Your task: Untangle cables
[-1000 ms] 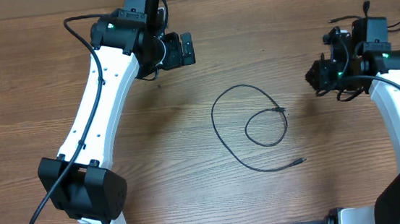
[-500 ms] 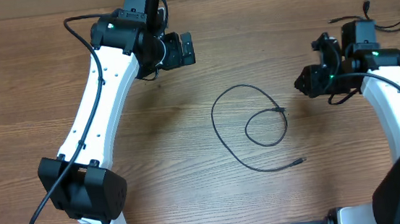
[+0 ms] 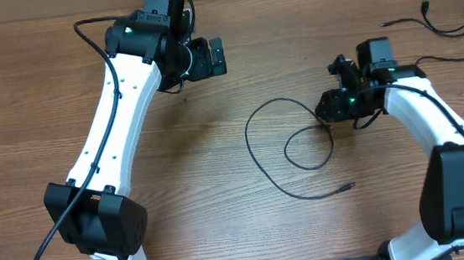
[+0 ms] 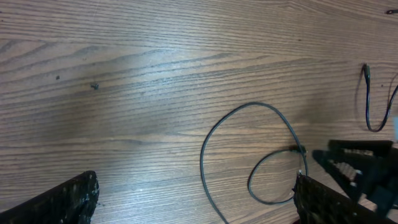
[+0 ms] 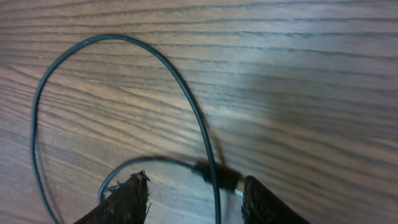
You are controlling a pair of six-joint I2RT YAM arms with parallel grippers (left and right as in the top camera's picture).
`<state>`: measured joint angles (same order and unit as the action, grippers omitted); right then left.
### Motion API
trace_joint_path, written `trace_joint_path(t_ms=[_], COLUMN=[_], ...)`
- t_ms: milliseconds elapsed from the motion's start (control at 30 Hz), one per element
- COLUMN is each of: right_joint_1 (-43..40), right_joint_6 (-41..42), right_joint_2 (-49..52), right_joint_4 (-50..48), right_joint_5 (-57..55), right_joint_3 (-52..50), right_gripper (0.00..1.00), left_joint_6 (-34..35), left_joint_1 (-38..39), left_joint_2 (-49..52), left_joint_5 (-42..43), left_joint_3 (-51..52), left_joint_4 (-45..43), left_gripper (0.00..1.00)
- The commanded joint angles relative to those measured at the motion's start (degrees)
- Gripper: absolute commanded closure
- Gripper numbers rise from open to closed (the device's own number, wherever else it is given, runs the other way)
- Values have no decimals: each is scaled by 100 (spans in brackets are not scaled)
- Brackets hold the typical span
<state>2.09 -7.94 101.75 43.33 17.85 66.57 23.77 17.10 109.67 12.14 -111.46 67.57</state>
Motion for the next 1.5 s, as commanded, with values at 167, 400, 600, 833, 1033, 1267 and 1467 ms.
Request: trace_joint_path(t_ms=[167, 400, 600, 833, 1033, 1267, 1467], right_joint_1=[122, 122, 122, 129, 133, 162, 295], right_joint_6=[-20, -20, -61, -129, -129, -151, -323], right_joint_2=[461, 573, 575, 575, 575, 575, 575], right_joint_4=[-354, -470, -581, -957, -1150, -1158, -1113], right_joint_5=[-20, -201, -542, -538, -535, -540, -643], right_joint_3=[-72, -74, -195, -542, -684, -699, -699], right_gripper=[52, 60, 60, 60, 66, 72, 77], left_joint_6=[-66, -66, -66, -66, -66, -66, -66], left_joint_1=[-20, -20, -20, -20, -20, -20, -20], left_joint_2=[26, 26, 26, 26, 26, 26, 26], left_joint_5=[-35, -33, -33, -33, -33, -33, -33], left_joint_3=[-39, -39, -39, -39, -39, -39, -39], left_joint_4=[-11, -11, -11, -11, -9, -11, -11], left_gripper=[0, 0, 0, 0, 0, 0, 1])
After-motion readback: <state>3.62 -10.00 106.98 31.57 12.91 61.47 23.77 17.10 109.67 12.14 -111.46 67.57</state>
